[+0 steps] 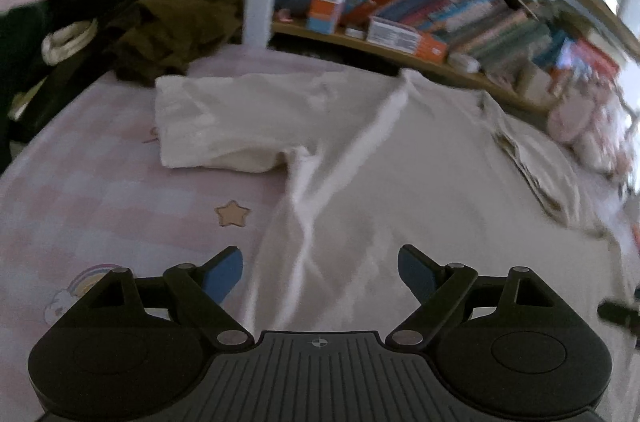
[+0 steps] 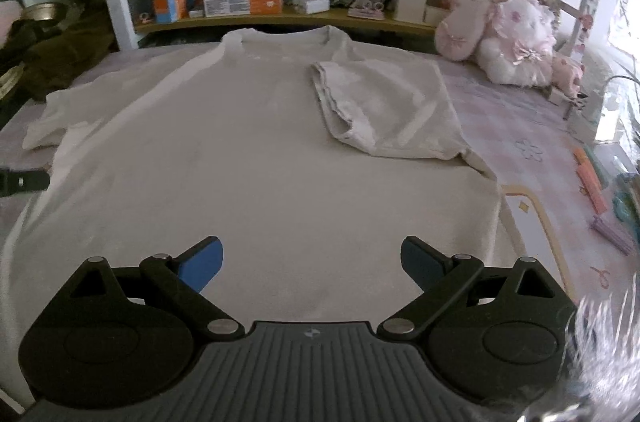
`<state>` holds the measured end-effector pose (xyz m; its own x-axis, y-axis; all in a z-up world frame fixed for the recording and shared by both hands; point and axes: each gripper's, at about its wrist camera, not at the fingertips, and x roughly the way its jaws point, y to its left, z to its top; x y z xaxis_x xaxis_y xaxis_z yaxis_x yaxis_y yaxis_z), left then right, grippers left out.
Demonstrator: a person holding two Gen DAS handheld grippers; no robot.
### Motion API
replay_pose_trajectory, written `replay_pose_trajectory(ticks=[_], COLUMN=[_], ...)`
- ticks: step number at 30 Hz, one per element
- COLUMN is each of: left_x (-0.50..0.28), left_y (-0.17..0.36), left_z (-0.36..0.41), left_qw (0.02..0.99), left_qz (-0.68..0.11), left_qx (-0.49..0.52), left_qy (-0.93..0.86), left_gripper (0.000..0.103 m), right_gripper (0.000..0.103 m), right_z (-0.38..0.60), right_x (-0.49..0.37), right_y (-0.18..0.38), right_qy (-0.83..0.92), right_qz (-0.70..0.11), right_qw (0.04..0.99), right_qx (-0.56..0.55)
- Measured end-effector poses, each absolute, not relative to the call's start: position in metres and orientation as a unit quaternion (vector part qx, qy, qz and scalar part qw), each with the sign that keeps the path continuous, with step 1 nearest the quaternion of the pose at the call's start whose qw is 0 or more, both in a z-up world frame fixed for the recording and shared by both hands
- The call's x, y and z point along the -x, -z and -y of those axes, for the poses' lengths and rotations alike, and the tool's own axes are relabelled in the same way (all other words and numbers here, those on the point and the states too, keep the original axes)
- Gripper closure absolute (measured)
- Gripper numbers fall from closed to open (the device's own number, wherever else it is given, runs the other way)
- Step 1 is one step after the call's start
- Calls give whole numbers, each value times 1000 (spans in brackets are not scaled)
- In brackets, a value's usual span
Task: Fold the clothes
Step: 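Grasp the shirt side edge with the left gripper and lift it, then fold the held side over the shirt body and open the left gripper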
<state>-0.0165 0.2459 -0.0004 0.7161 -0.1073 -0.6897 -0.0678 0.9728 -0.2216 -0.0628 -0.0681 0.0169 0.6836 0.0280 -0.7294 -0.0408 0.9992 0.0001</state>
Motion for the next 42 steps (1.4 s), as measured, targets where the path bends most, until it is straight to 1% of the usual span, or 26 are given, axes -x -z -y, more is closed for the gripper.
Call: replay_pose_trajectory(ticks=[2,4,5,6,7,8,9,15,20,22,25,26,27,29,31,34,38,40,42], left_x=[13,8,4,0,-4,-10,-16,-50,-71,-77,-85,-86,-88,-90,-91,-93,-108,-115,-118], left_y=[3,5,6,7,9,11,12,18,27,30,30,31,32,34,34,18,-17,-32,-37], left_z=[-259,-275,-285,-295,-305,-314,-322,-349,-359,-362,-361,-360,-361,-362,-364,-350,-302,-268,-227], left_qw=[917,914,911,907,904,902,901,901,893,891,890,887,885,879,870,882,919,936,945], left_qz=[-373,-366,-362,-358,-353,-348,-343,-329,-331,-334,-341,-343,-344,-345,-340,-316,-289,-280,-289], left_qx=[143,175,195,215,233,244,252,260,275,276,270,275,282,300,326,325,263,214,147], left_qy=[-2,-23,-34,-45,-58,-71,-84,-115,-130,-136,-140,-139,-138,-139,-144,-128,-54,-9,46], left_gripper=[19,23,27,34,38,44,47,49,50,58,73,80,90,96,97,97,97,97,96], right_gripper=[7,7,7,7,7,7,7,7,7,7,7,7,7,7,7,7,7,7,7], right_z=[65,62,61,60,59,58,57,57,61,63,65,65,66,67,70,75,85,89,94], right_x=[62,61,60,60,59,59,58,57,56,56,55,55,54,53,52,51,50,48,47], right_y=[-16,-16,-15,-14,-14,-13,-12,-9,-7,-6,-5,-5,-5,-5,-4,-3,-1,-1,-1], right_qy=[-23,-26,-28,-30,-32,-33,-34,-35,-29,-27,-24,-24,-24,-24,-24,-23,-17,-15,-15], right_qz=[-399,-401,-402,-405,-407,-409,-411,-420,-424,-425,-427,-428,-429,-430,-431,-432,-432,-431,-430], right_qw=[917,916,915,914,913,912,911,906,905,904,903,903,903,902,902,901,902,902,903], right_qx=[12,17,19,21,23,25,27,34,33,32,32,32,32,32,30,25,14,9,6])
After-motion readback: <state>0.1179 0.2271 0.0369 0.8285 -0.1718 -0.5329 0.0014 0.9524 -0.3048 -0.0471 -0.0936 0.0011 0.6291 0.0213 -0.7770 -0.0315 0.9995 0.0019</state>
